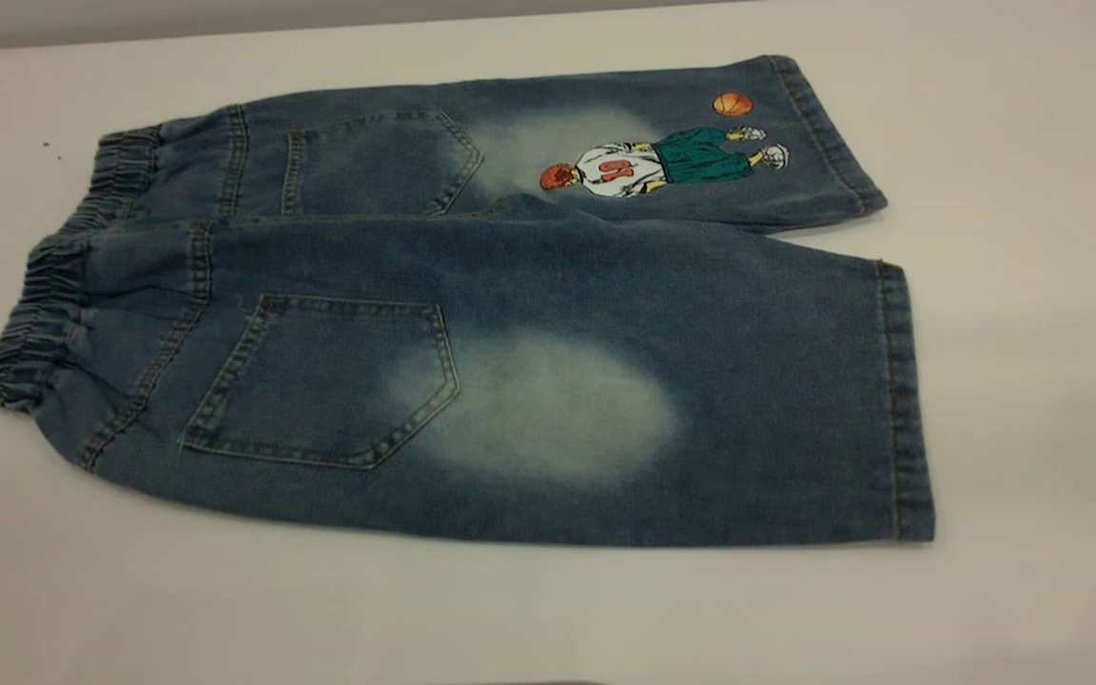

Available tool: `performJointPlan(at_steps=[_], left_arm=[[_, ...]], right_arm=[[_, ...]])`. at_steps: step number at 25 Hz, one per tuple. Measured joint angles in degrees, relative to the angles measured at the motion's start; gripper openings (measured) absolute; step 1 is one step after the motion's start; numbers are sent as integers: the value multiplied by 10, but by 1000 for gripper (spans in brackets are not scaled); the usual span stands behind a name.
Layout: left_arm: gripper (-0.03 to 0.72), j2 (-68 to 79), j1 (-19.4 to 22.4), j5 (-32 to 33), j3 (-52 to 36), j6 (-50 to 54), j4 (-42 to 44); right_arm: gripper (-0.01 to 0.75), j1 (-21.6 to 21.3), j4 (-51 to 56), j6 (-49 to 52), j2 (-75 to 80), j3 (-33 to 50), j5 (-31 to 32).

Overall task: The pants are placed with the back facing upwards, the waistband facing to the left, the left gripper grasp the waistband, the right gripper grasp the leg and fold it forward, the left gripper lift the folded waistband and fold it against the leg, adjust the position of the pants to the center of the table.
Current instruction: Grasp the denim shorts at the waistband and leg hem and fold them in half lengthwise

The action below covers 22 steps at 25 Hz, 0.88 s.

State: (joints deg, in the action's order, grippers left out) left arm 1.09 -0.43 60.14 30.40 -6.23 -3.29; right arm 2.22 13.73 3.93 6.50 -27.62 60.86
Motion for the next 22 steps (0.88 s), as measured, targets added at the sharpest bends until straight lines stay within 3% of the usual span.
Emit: performJointPlan(at_steps=[10, 22], left_arm=[[555, 291, 0, -113, 50, 72, 11], [540, 649, 0, -241, 60, 111, 11]], right_arm=[[477, 0, 81, -135, 261, -38, -112], [477, 0, 321, -385, 524, -38, -230]])
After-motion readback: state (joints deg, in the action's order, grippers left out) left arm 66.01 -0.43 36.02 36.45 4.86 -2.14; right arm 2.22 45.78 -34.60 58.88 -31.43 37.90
